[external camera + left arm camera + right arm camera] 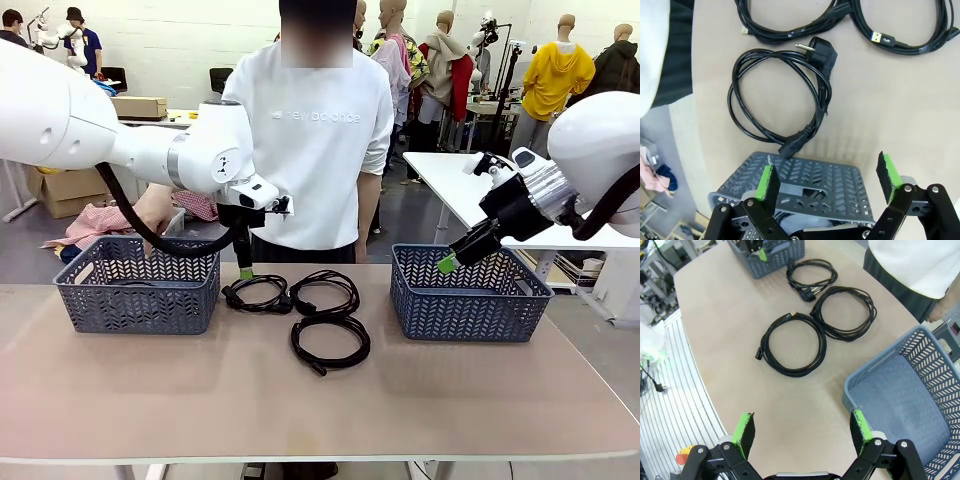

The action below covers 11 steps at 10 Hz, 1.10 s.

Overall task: Organize the cables according to human instructions.
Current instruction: Pick up a bundle of cables and place it in the basket indicated by the human.

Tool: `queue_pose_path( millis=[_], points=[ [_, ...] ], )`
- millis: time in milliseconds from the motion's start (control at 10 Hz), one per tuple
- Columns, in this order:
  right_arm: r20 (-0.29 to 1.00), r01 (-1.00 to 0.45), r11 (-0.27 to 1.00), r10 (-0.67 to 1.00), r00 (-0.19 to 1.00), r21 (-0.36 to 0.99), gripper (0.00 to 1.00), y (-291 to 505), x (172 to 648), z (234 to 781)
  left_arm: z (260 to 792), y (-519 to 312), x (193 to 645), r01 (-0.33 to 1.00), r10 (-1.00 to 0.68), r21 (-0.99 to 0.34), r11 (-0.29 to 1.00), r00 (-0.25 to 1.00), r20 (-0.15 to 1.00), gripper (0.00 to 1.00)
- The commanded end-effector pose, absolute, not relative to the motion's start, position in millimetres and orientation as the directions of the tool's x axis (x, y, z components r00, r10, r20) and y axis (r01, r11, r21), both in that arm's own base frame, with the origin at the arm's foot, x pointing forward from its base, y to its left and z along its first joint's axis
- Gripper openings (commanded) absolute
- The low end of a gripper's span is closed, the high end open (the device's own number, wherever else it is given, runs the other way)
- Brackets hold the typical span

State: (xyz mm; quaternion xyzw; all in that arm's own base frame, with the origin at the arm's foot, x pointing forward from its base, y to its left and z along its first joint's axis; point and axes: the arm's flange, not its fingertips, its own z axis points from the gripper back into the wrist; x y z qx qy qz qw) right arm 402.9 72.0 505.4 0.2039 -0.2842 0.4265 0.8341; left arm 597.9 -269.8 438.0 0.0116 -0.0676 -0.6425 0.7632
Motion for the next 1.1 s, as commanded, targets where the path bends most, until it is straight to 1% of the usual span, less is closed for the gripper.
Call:
queue_pose_path(
  millis=[0,400,600,800,1000],
  points=[
    [0.670,-0.837,0.538,0.584,0.459,0.104,1.00,71.2,405.4,505.7,440.0,-268.0,596.6,0.976,-0.982,0.129,0.176,0.165,0.093,1.00],
    [0.670,-0.837,0.538,0.584,0.459,0.104,1.00,71.2,405.4,505.7,439.6,-271.3,598.2,0.979,-0.982,0.113,0.172,0.162,0.096,1.00],
    [0.670,-0.837,0.538,0.584,0.459,0.104,1.00,71.2,405.4,505.7,424.5,-270.8,603.6,0.985,-0.991,0.139,0.106,0.093,0.095,1.00],
    [0.670,-0.837,0.538,0.584,0.459,0.104,1.00,71.2,405.4,505.7,408.6,-271.6,619.9,0.986,-0.991,0.131,0.104,0.092,0.093,1.00],
    [0.670,-0.837,0.538,0.584,0.459,0.104,1.00,71.2,405.4,505.7,390.4,-272.3,627.5,0.995,-0.994,0.073,0.069,0.063,0.087,1.00]
  ],
)
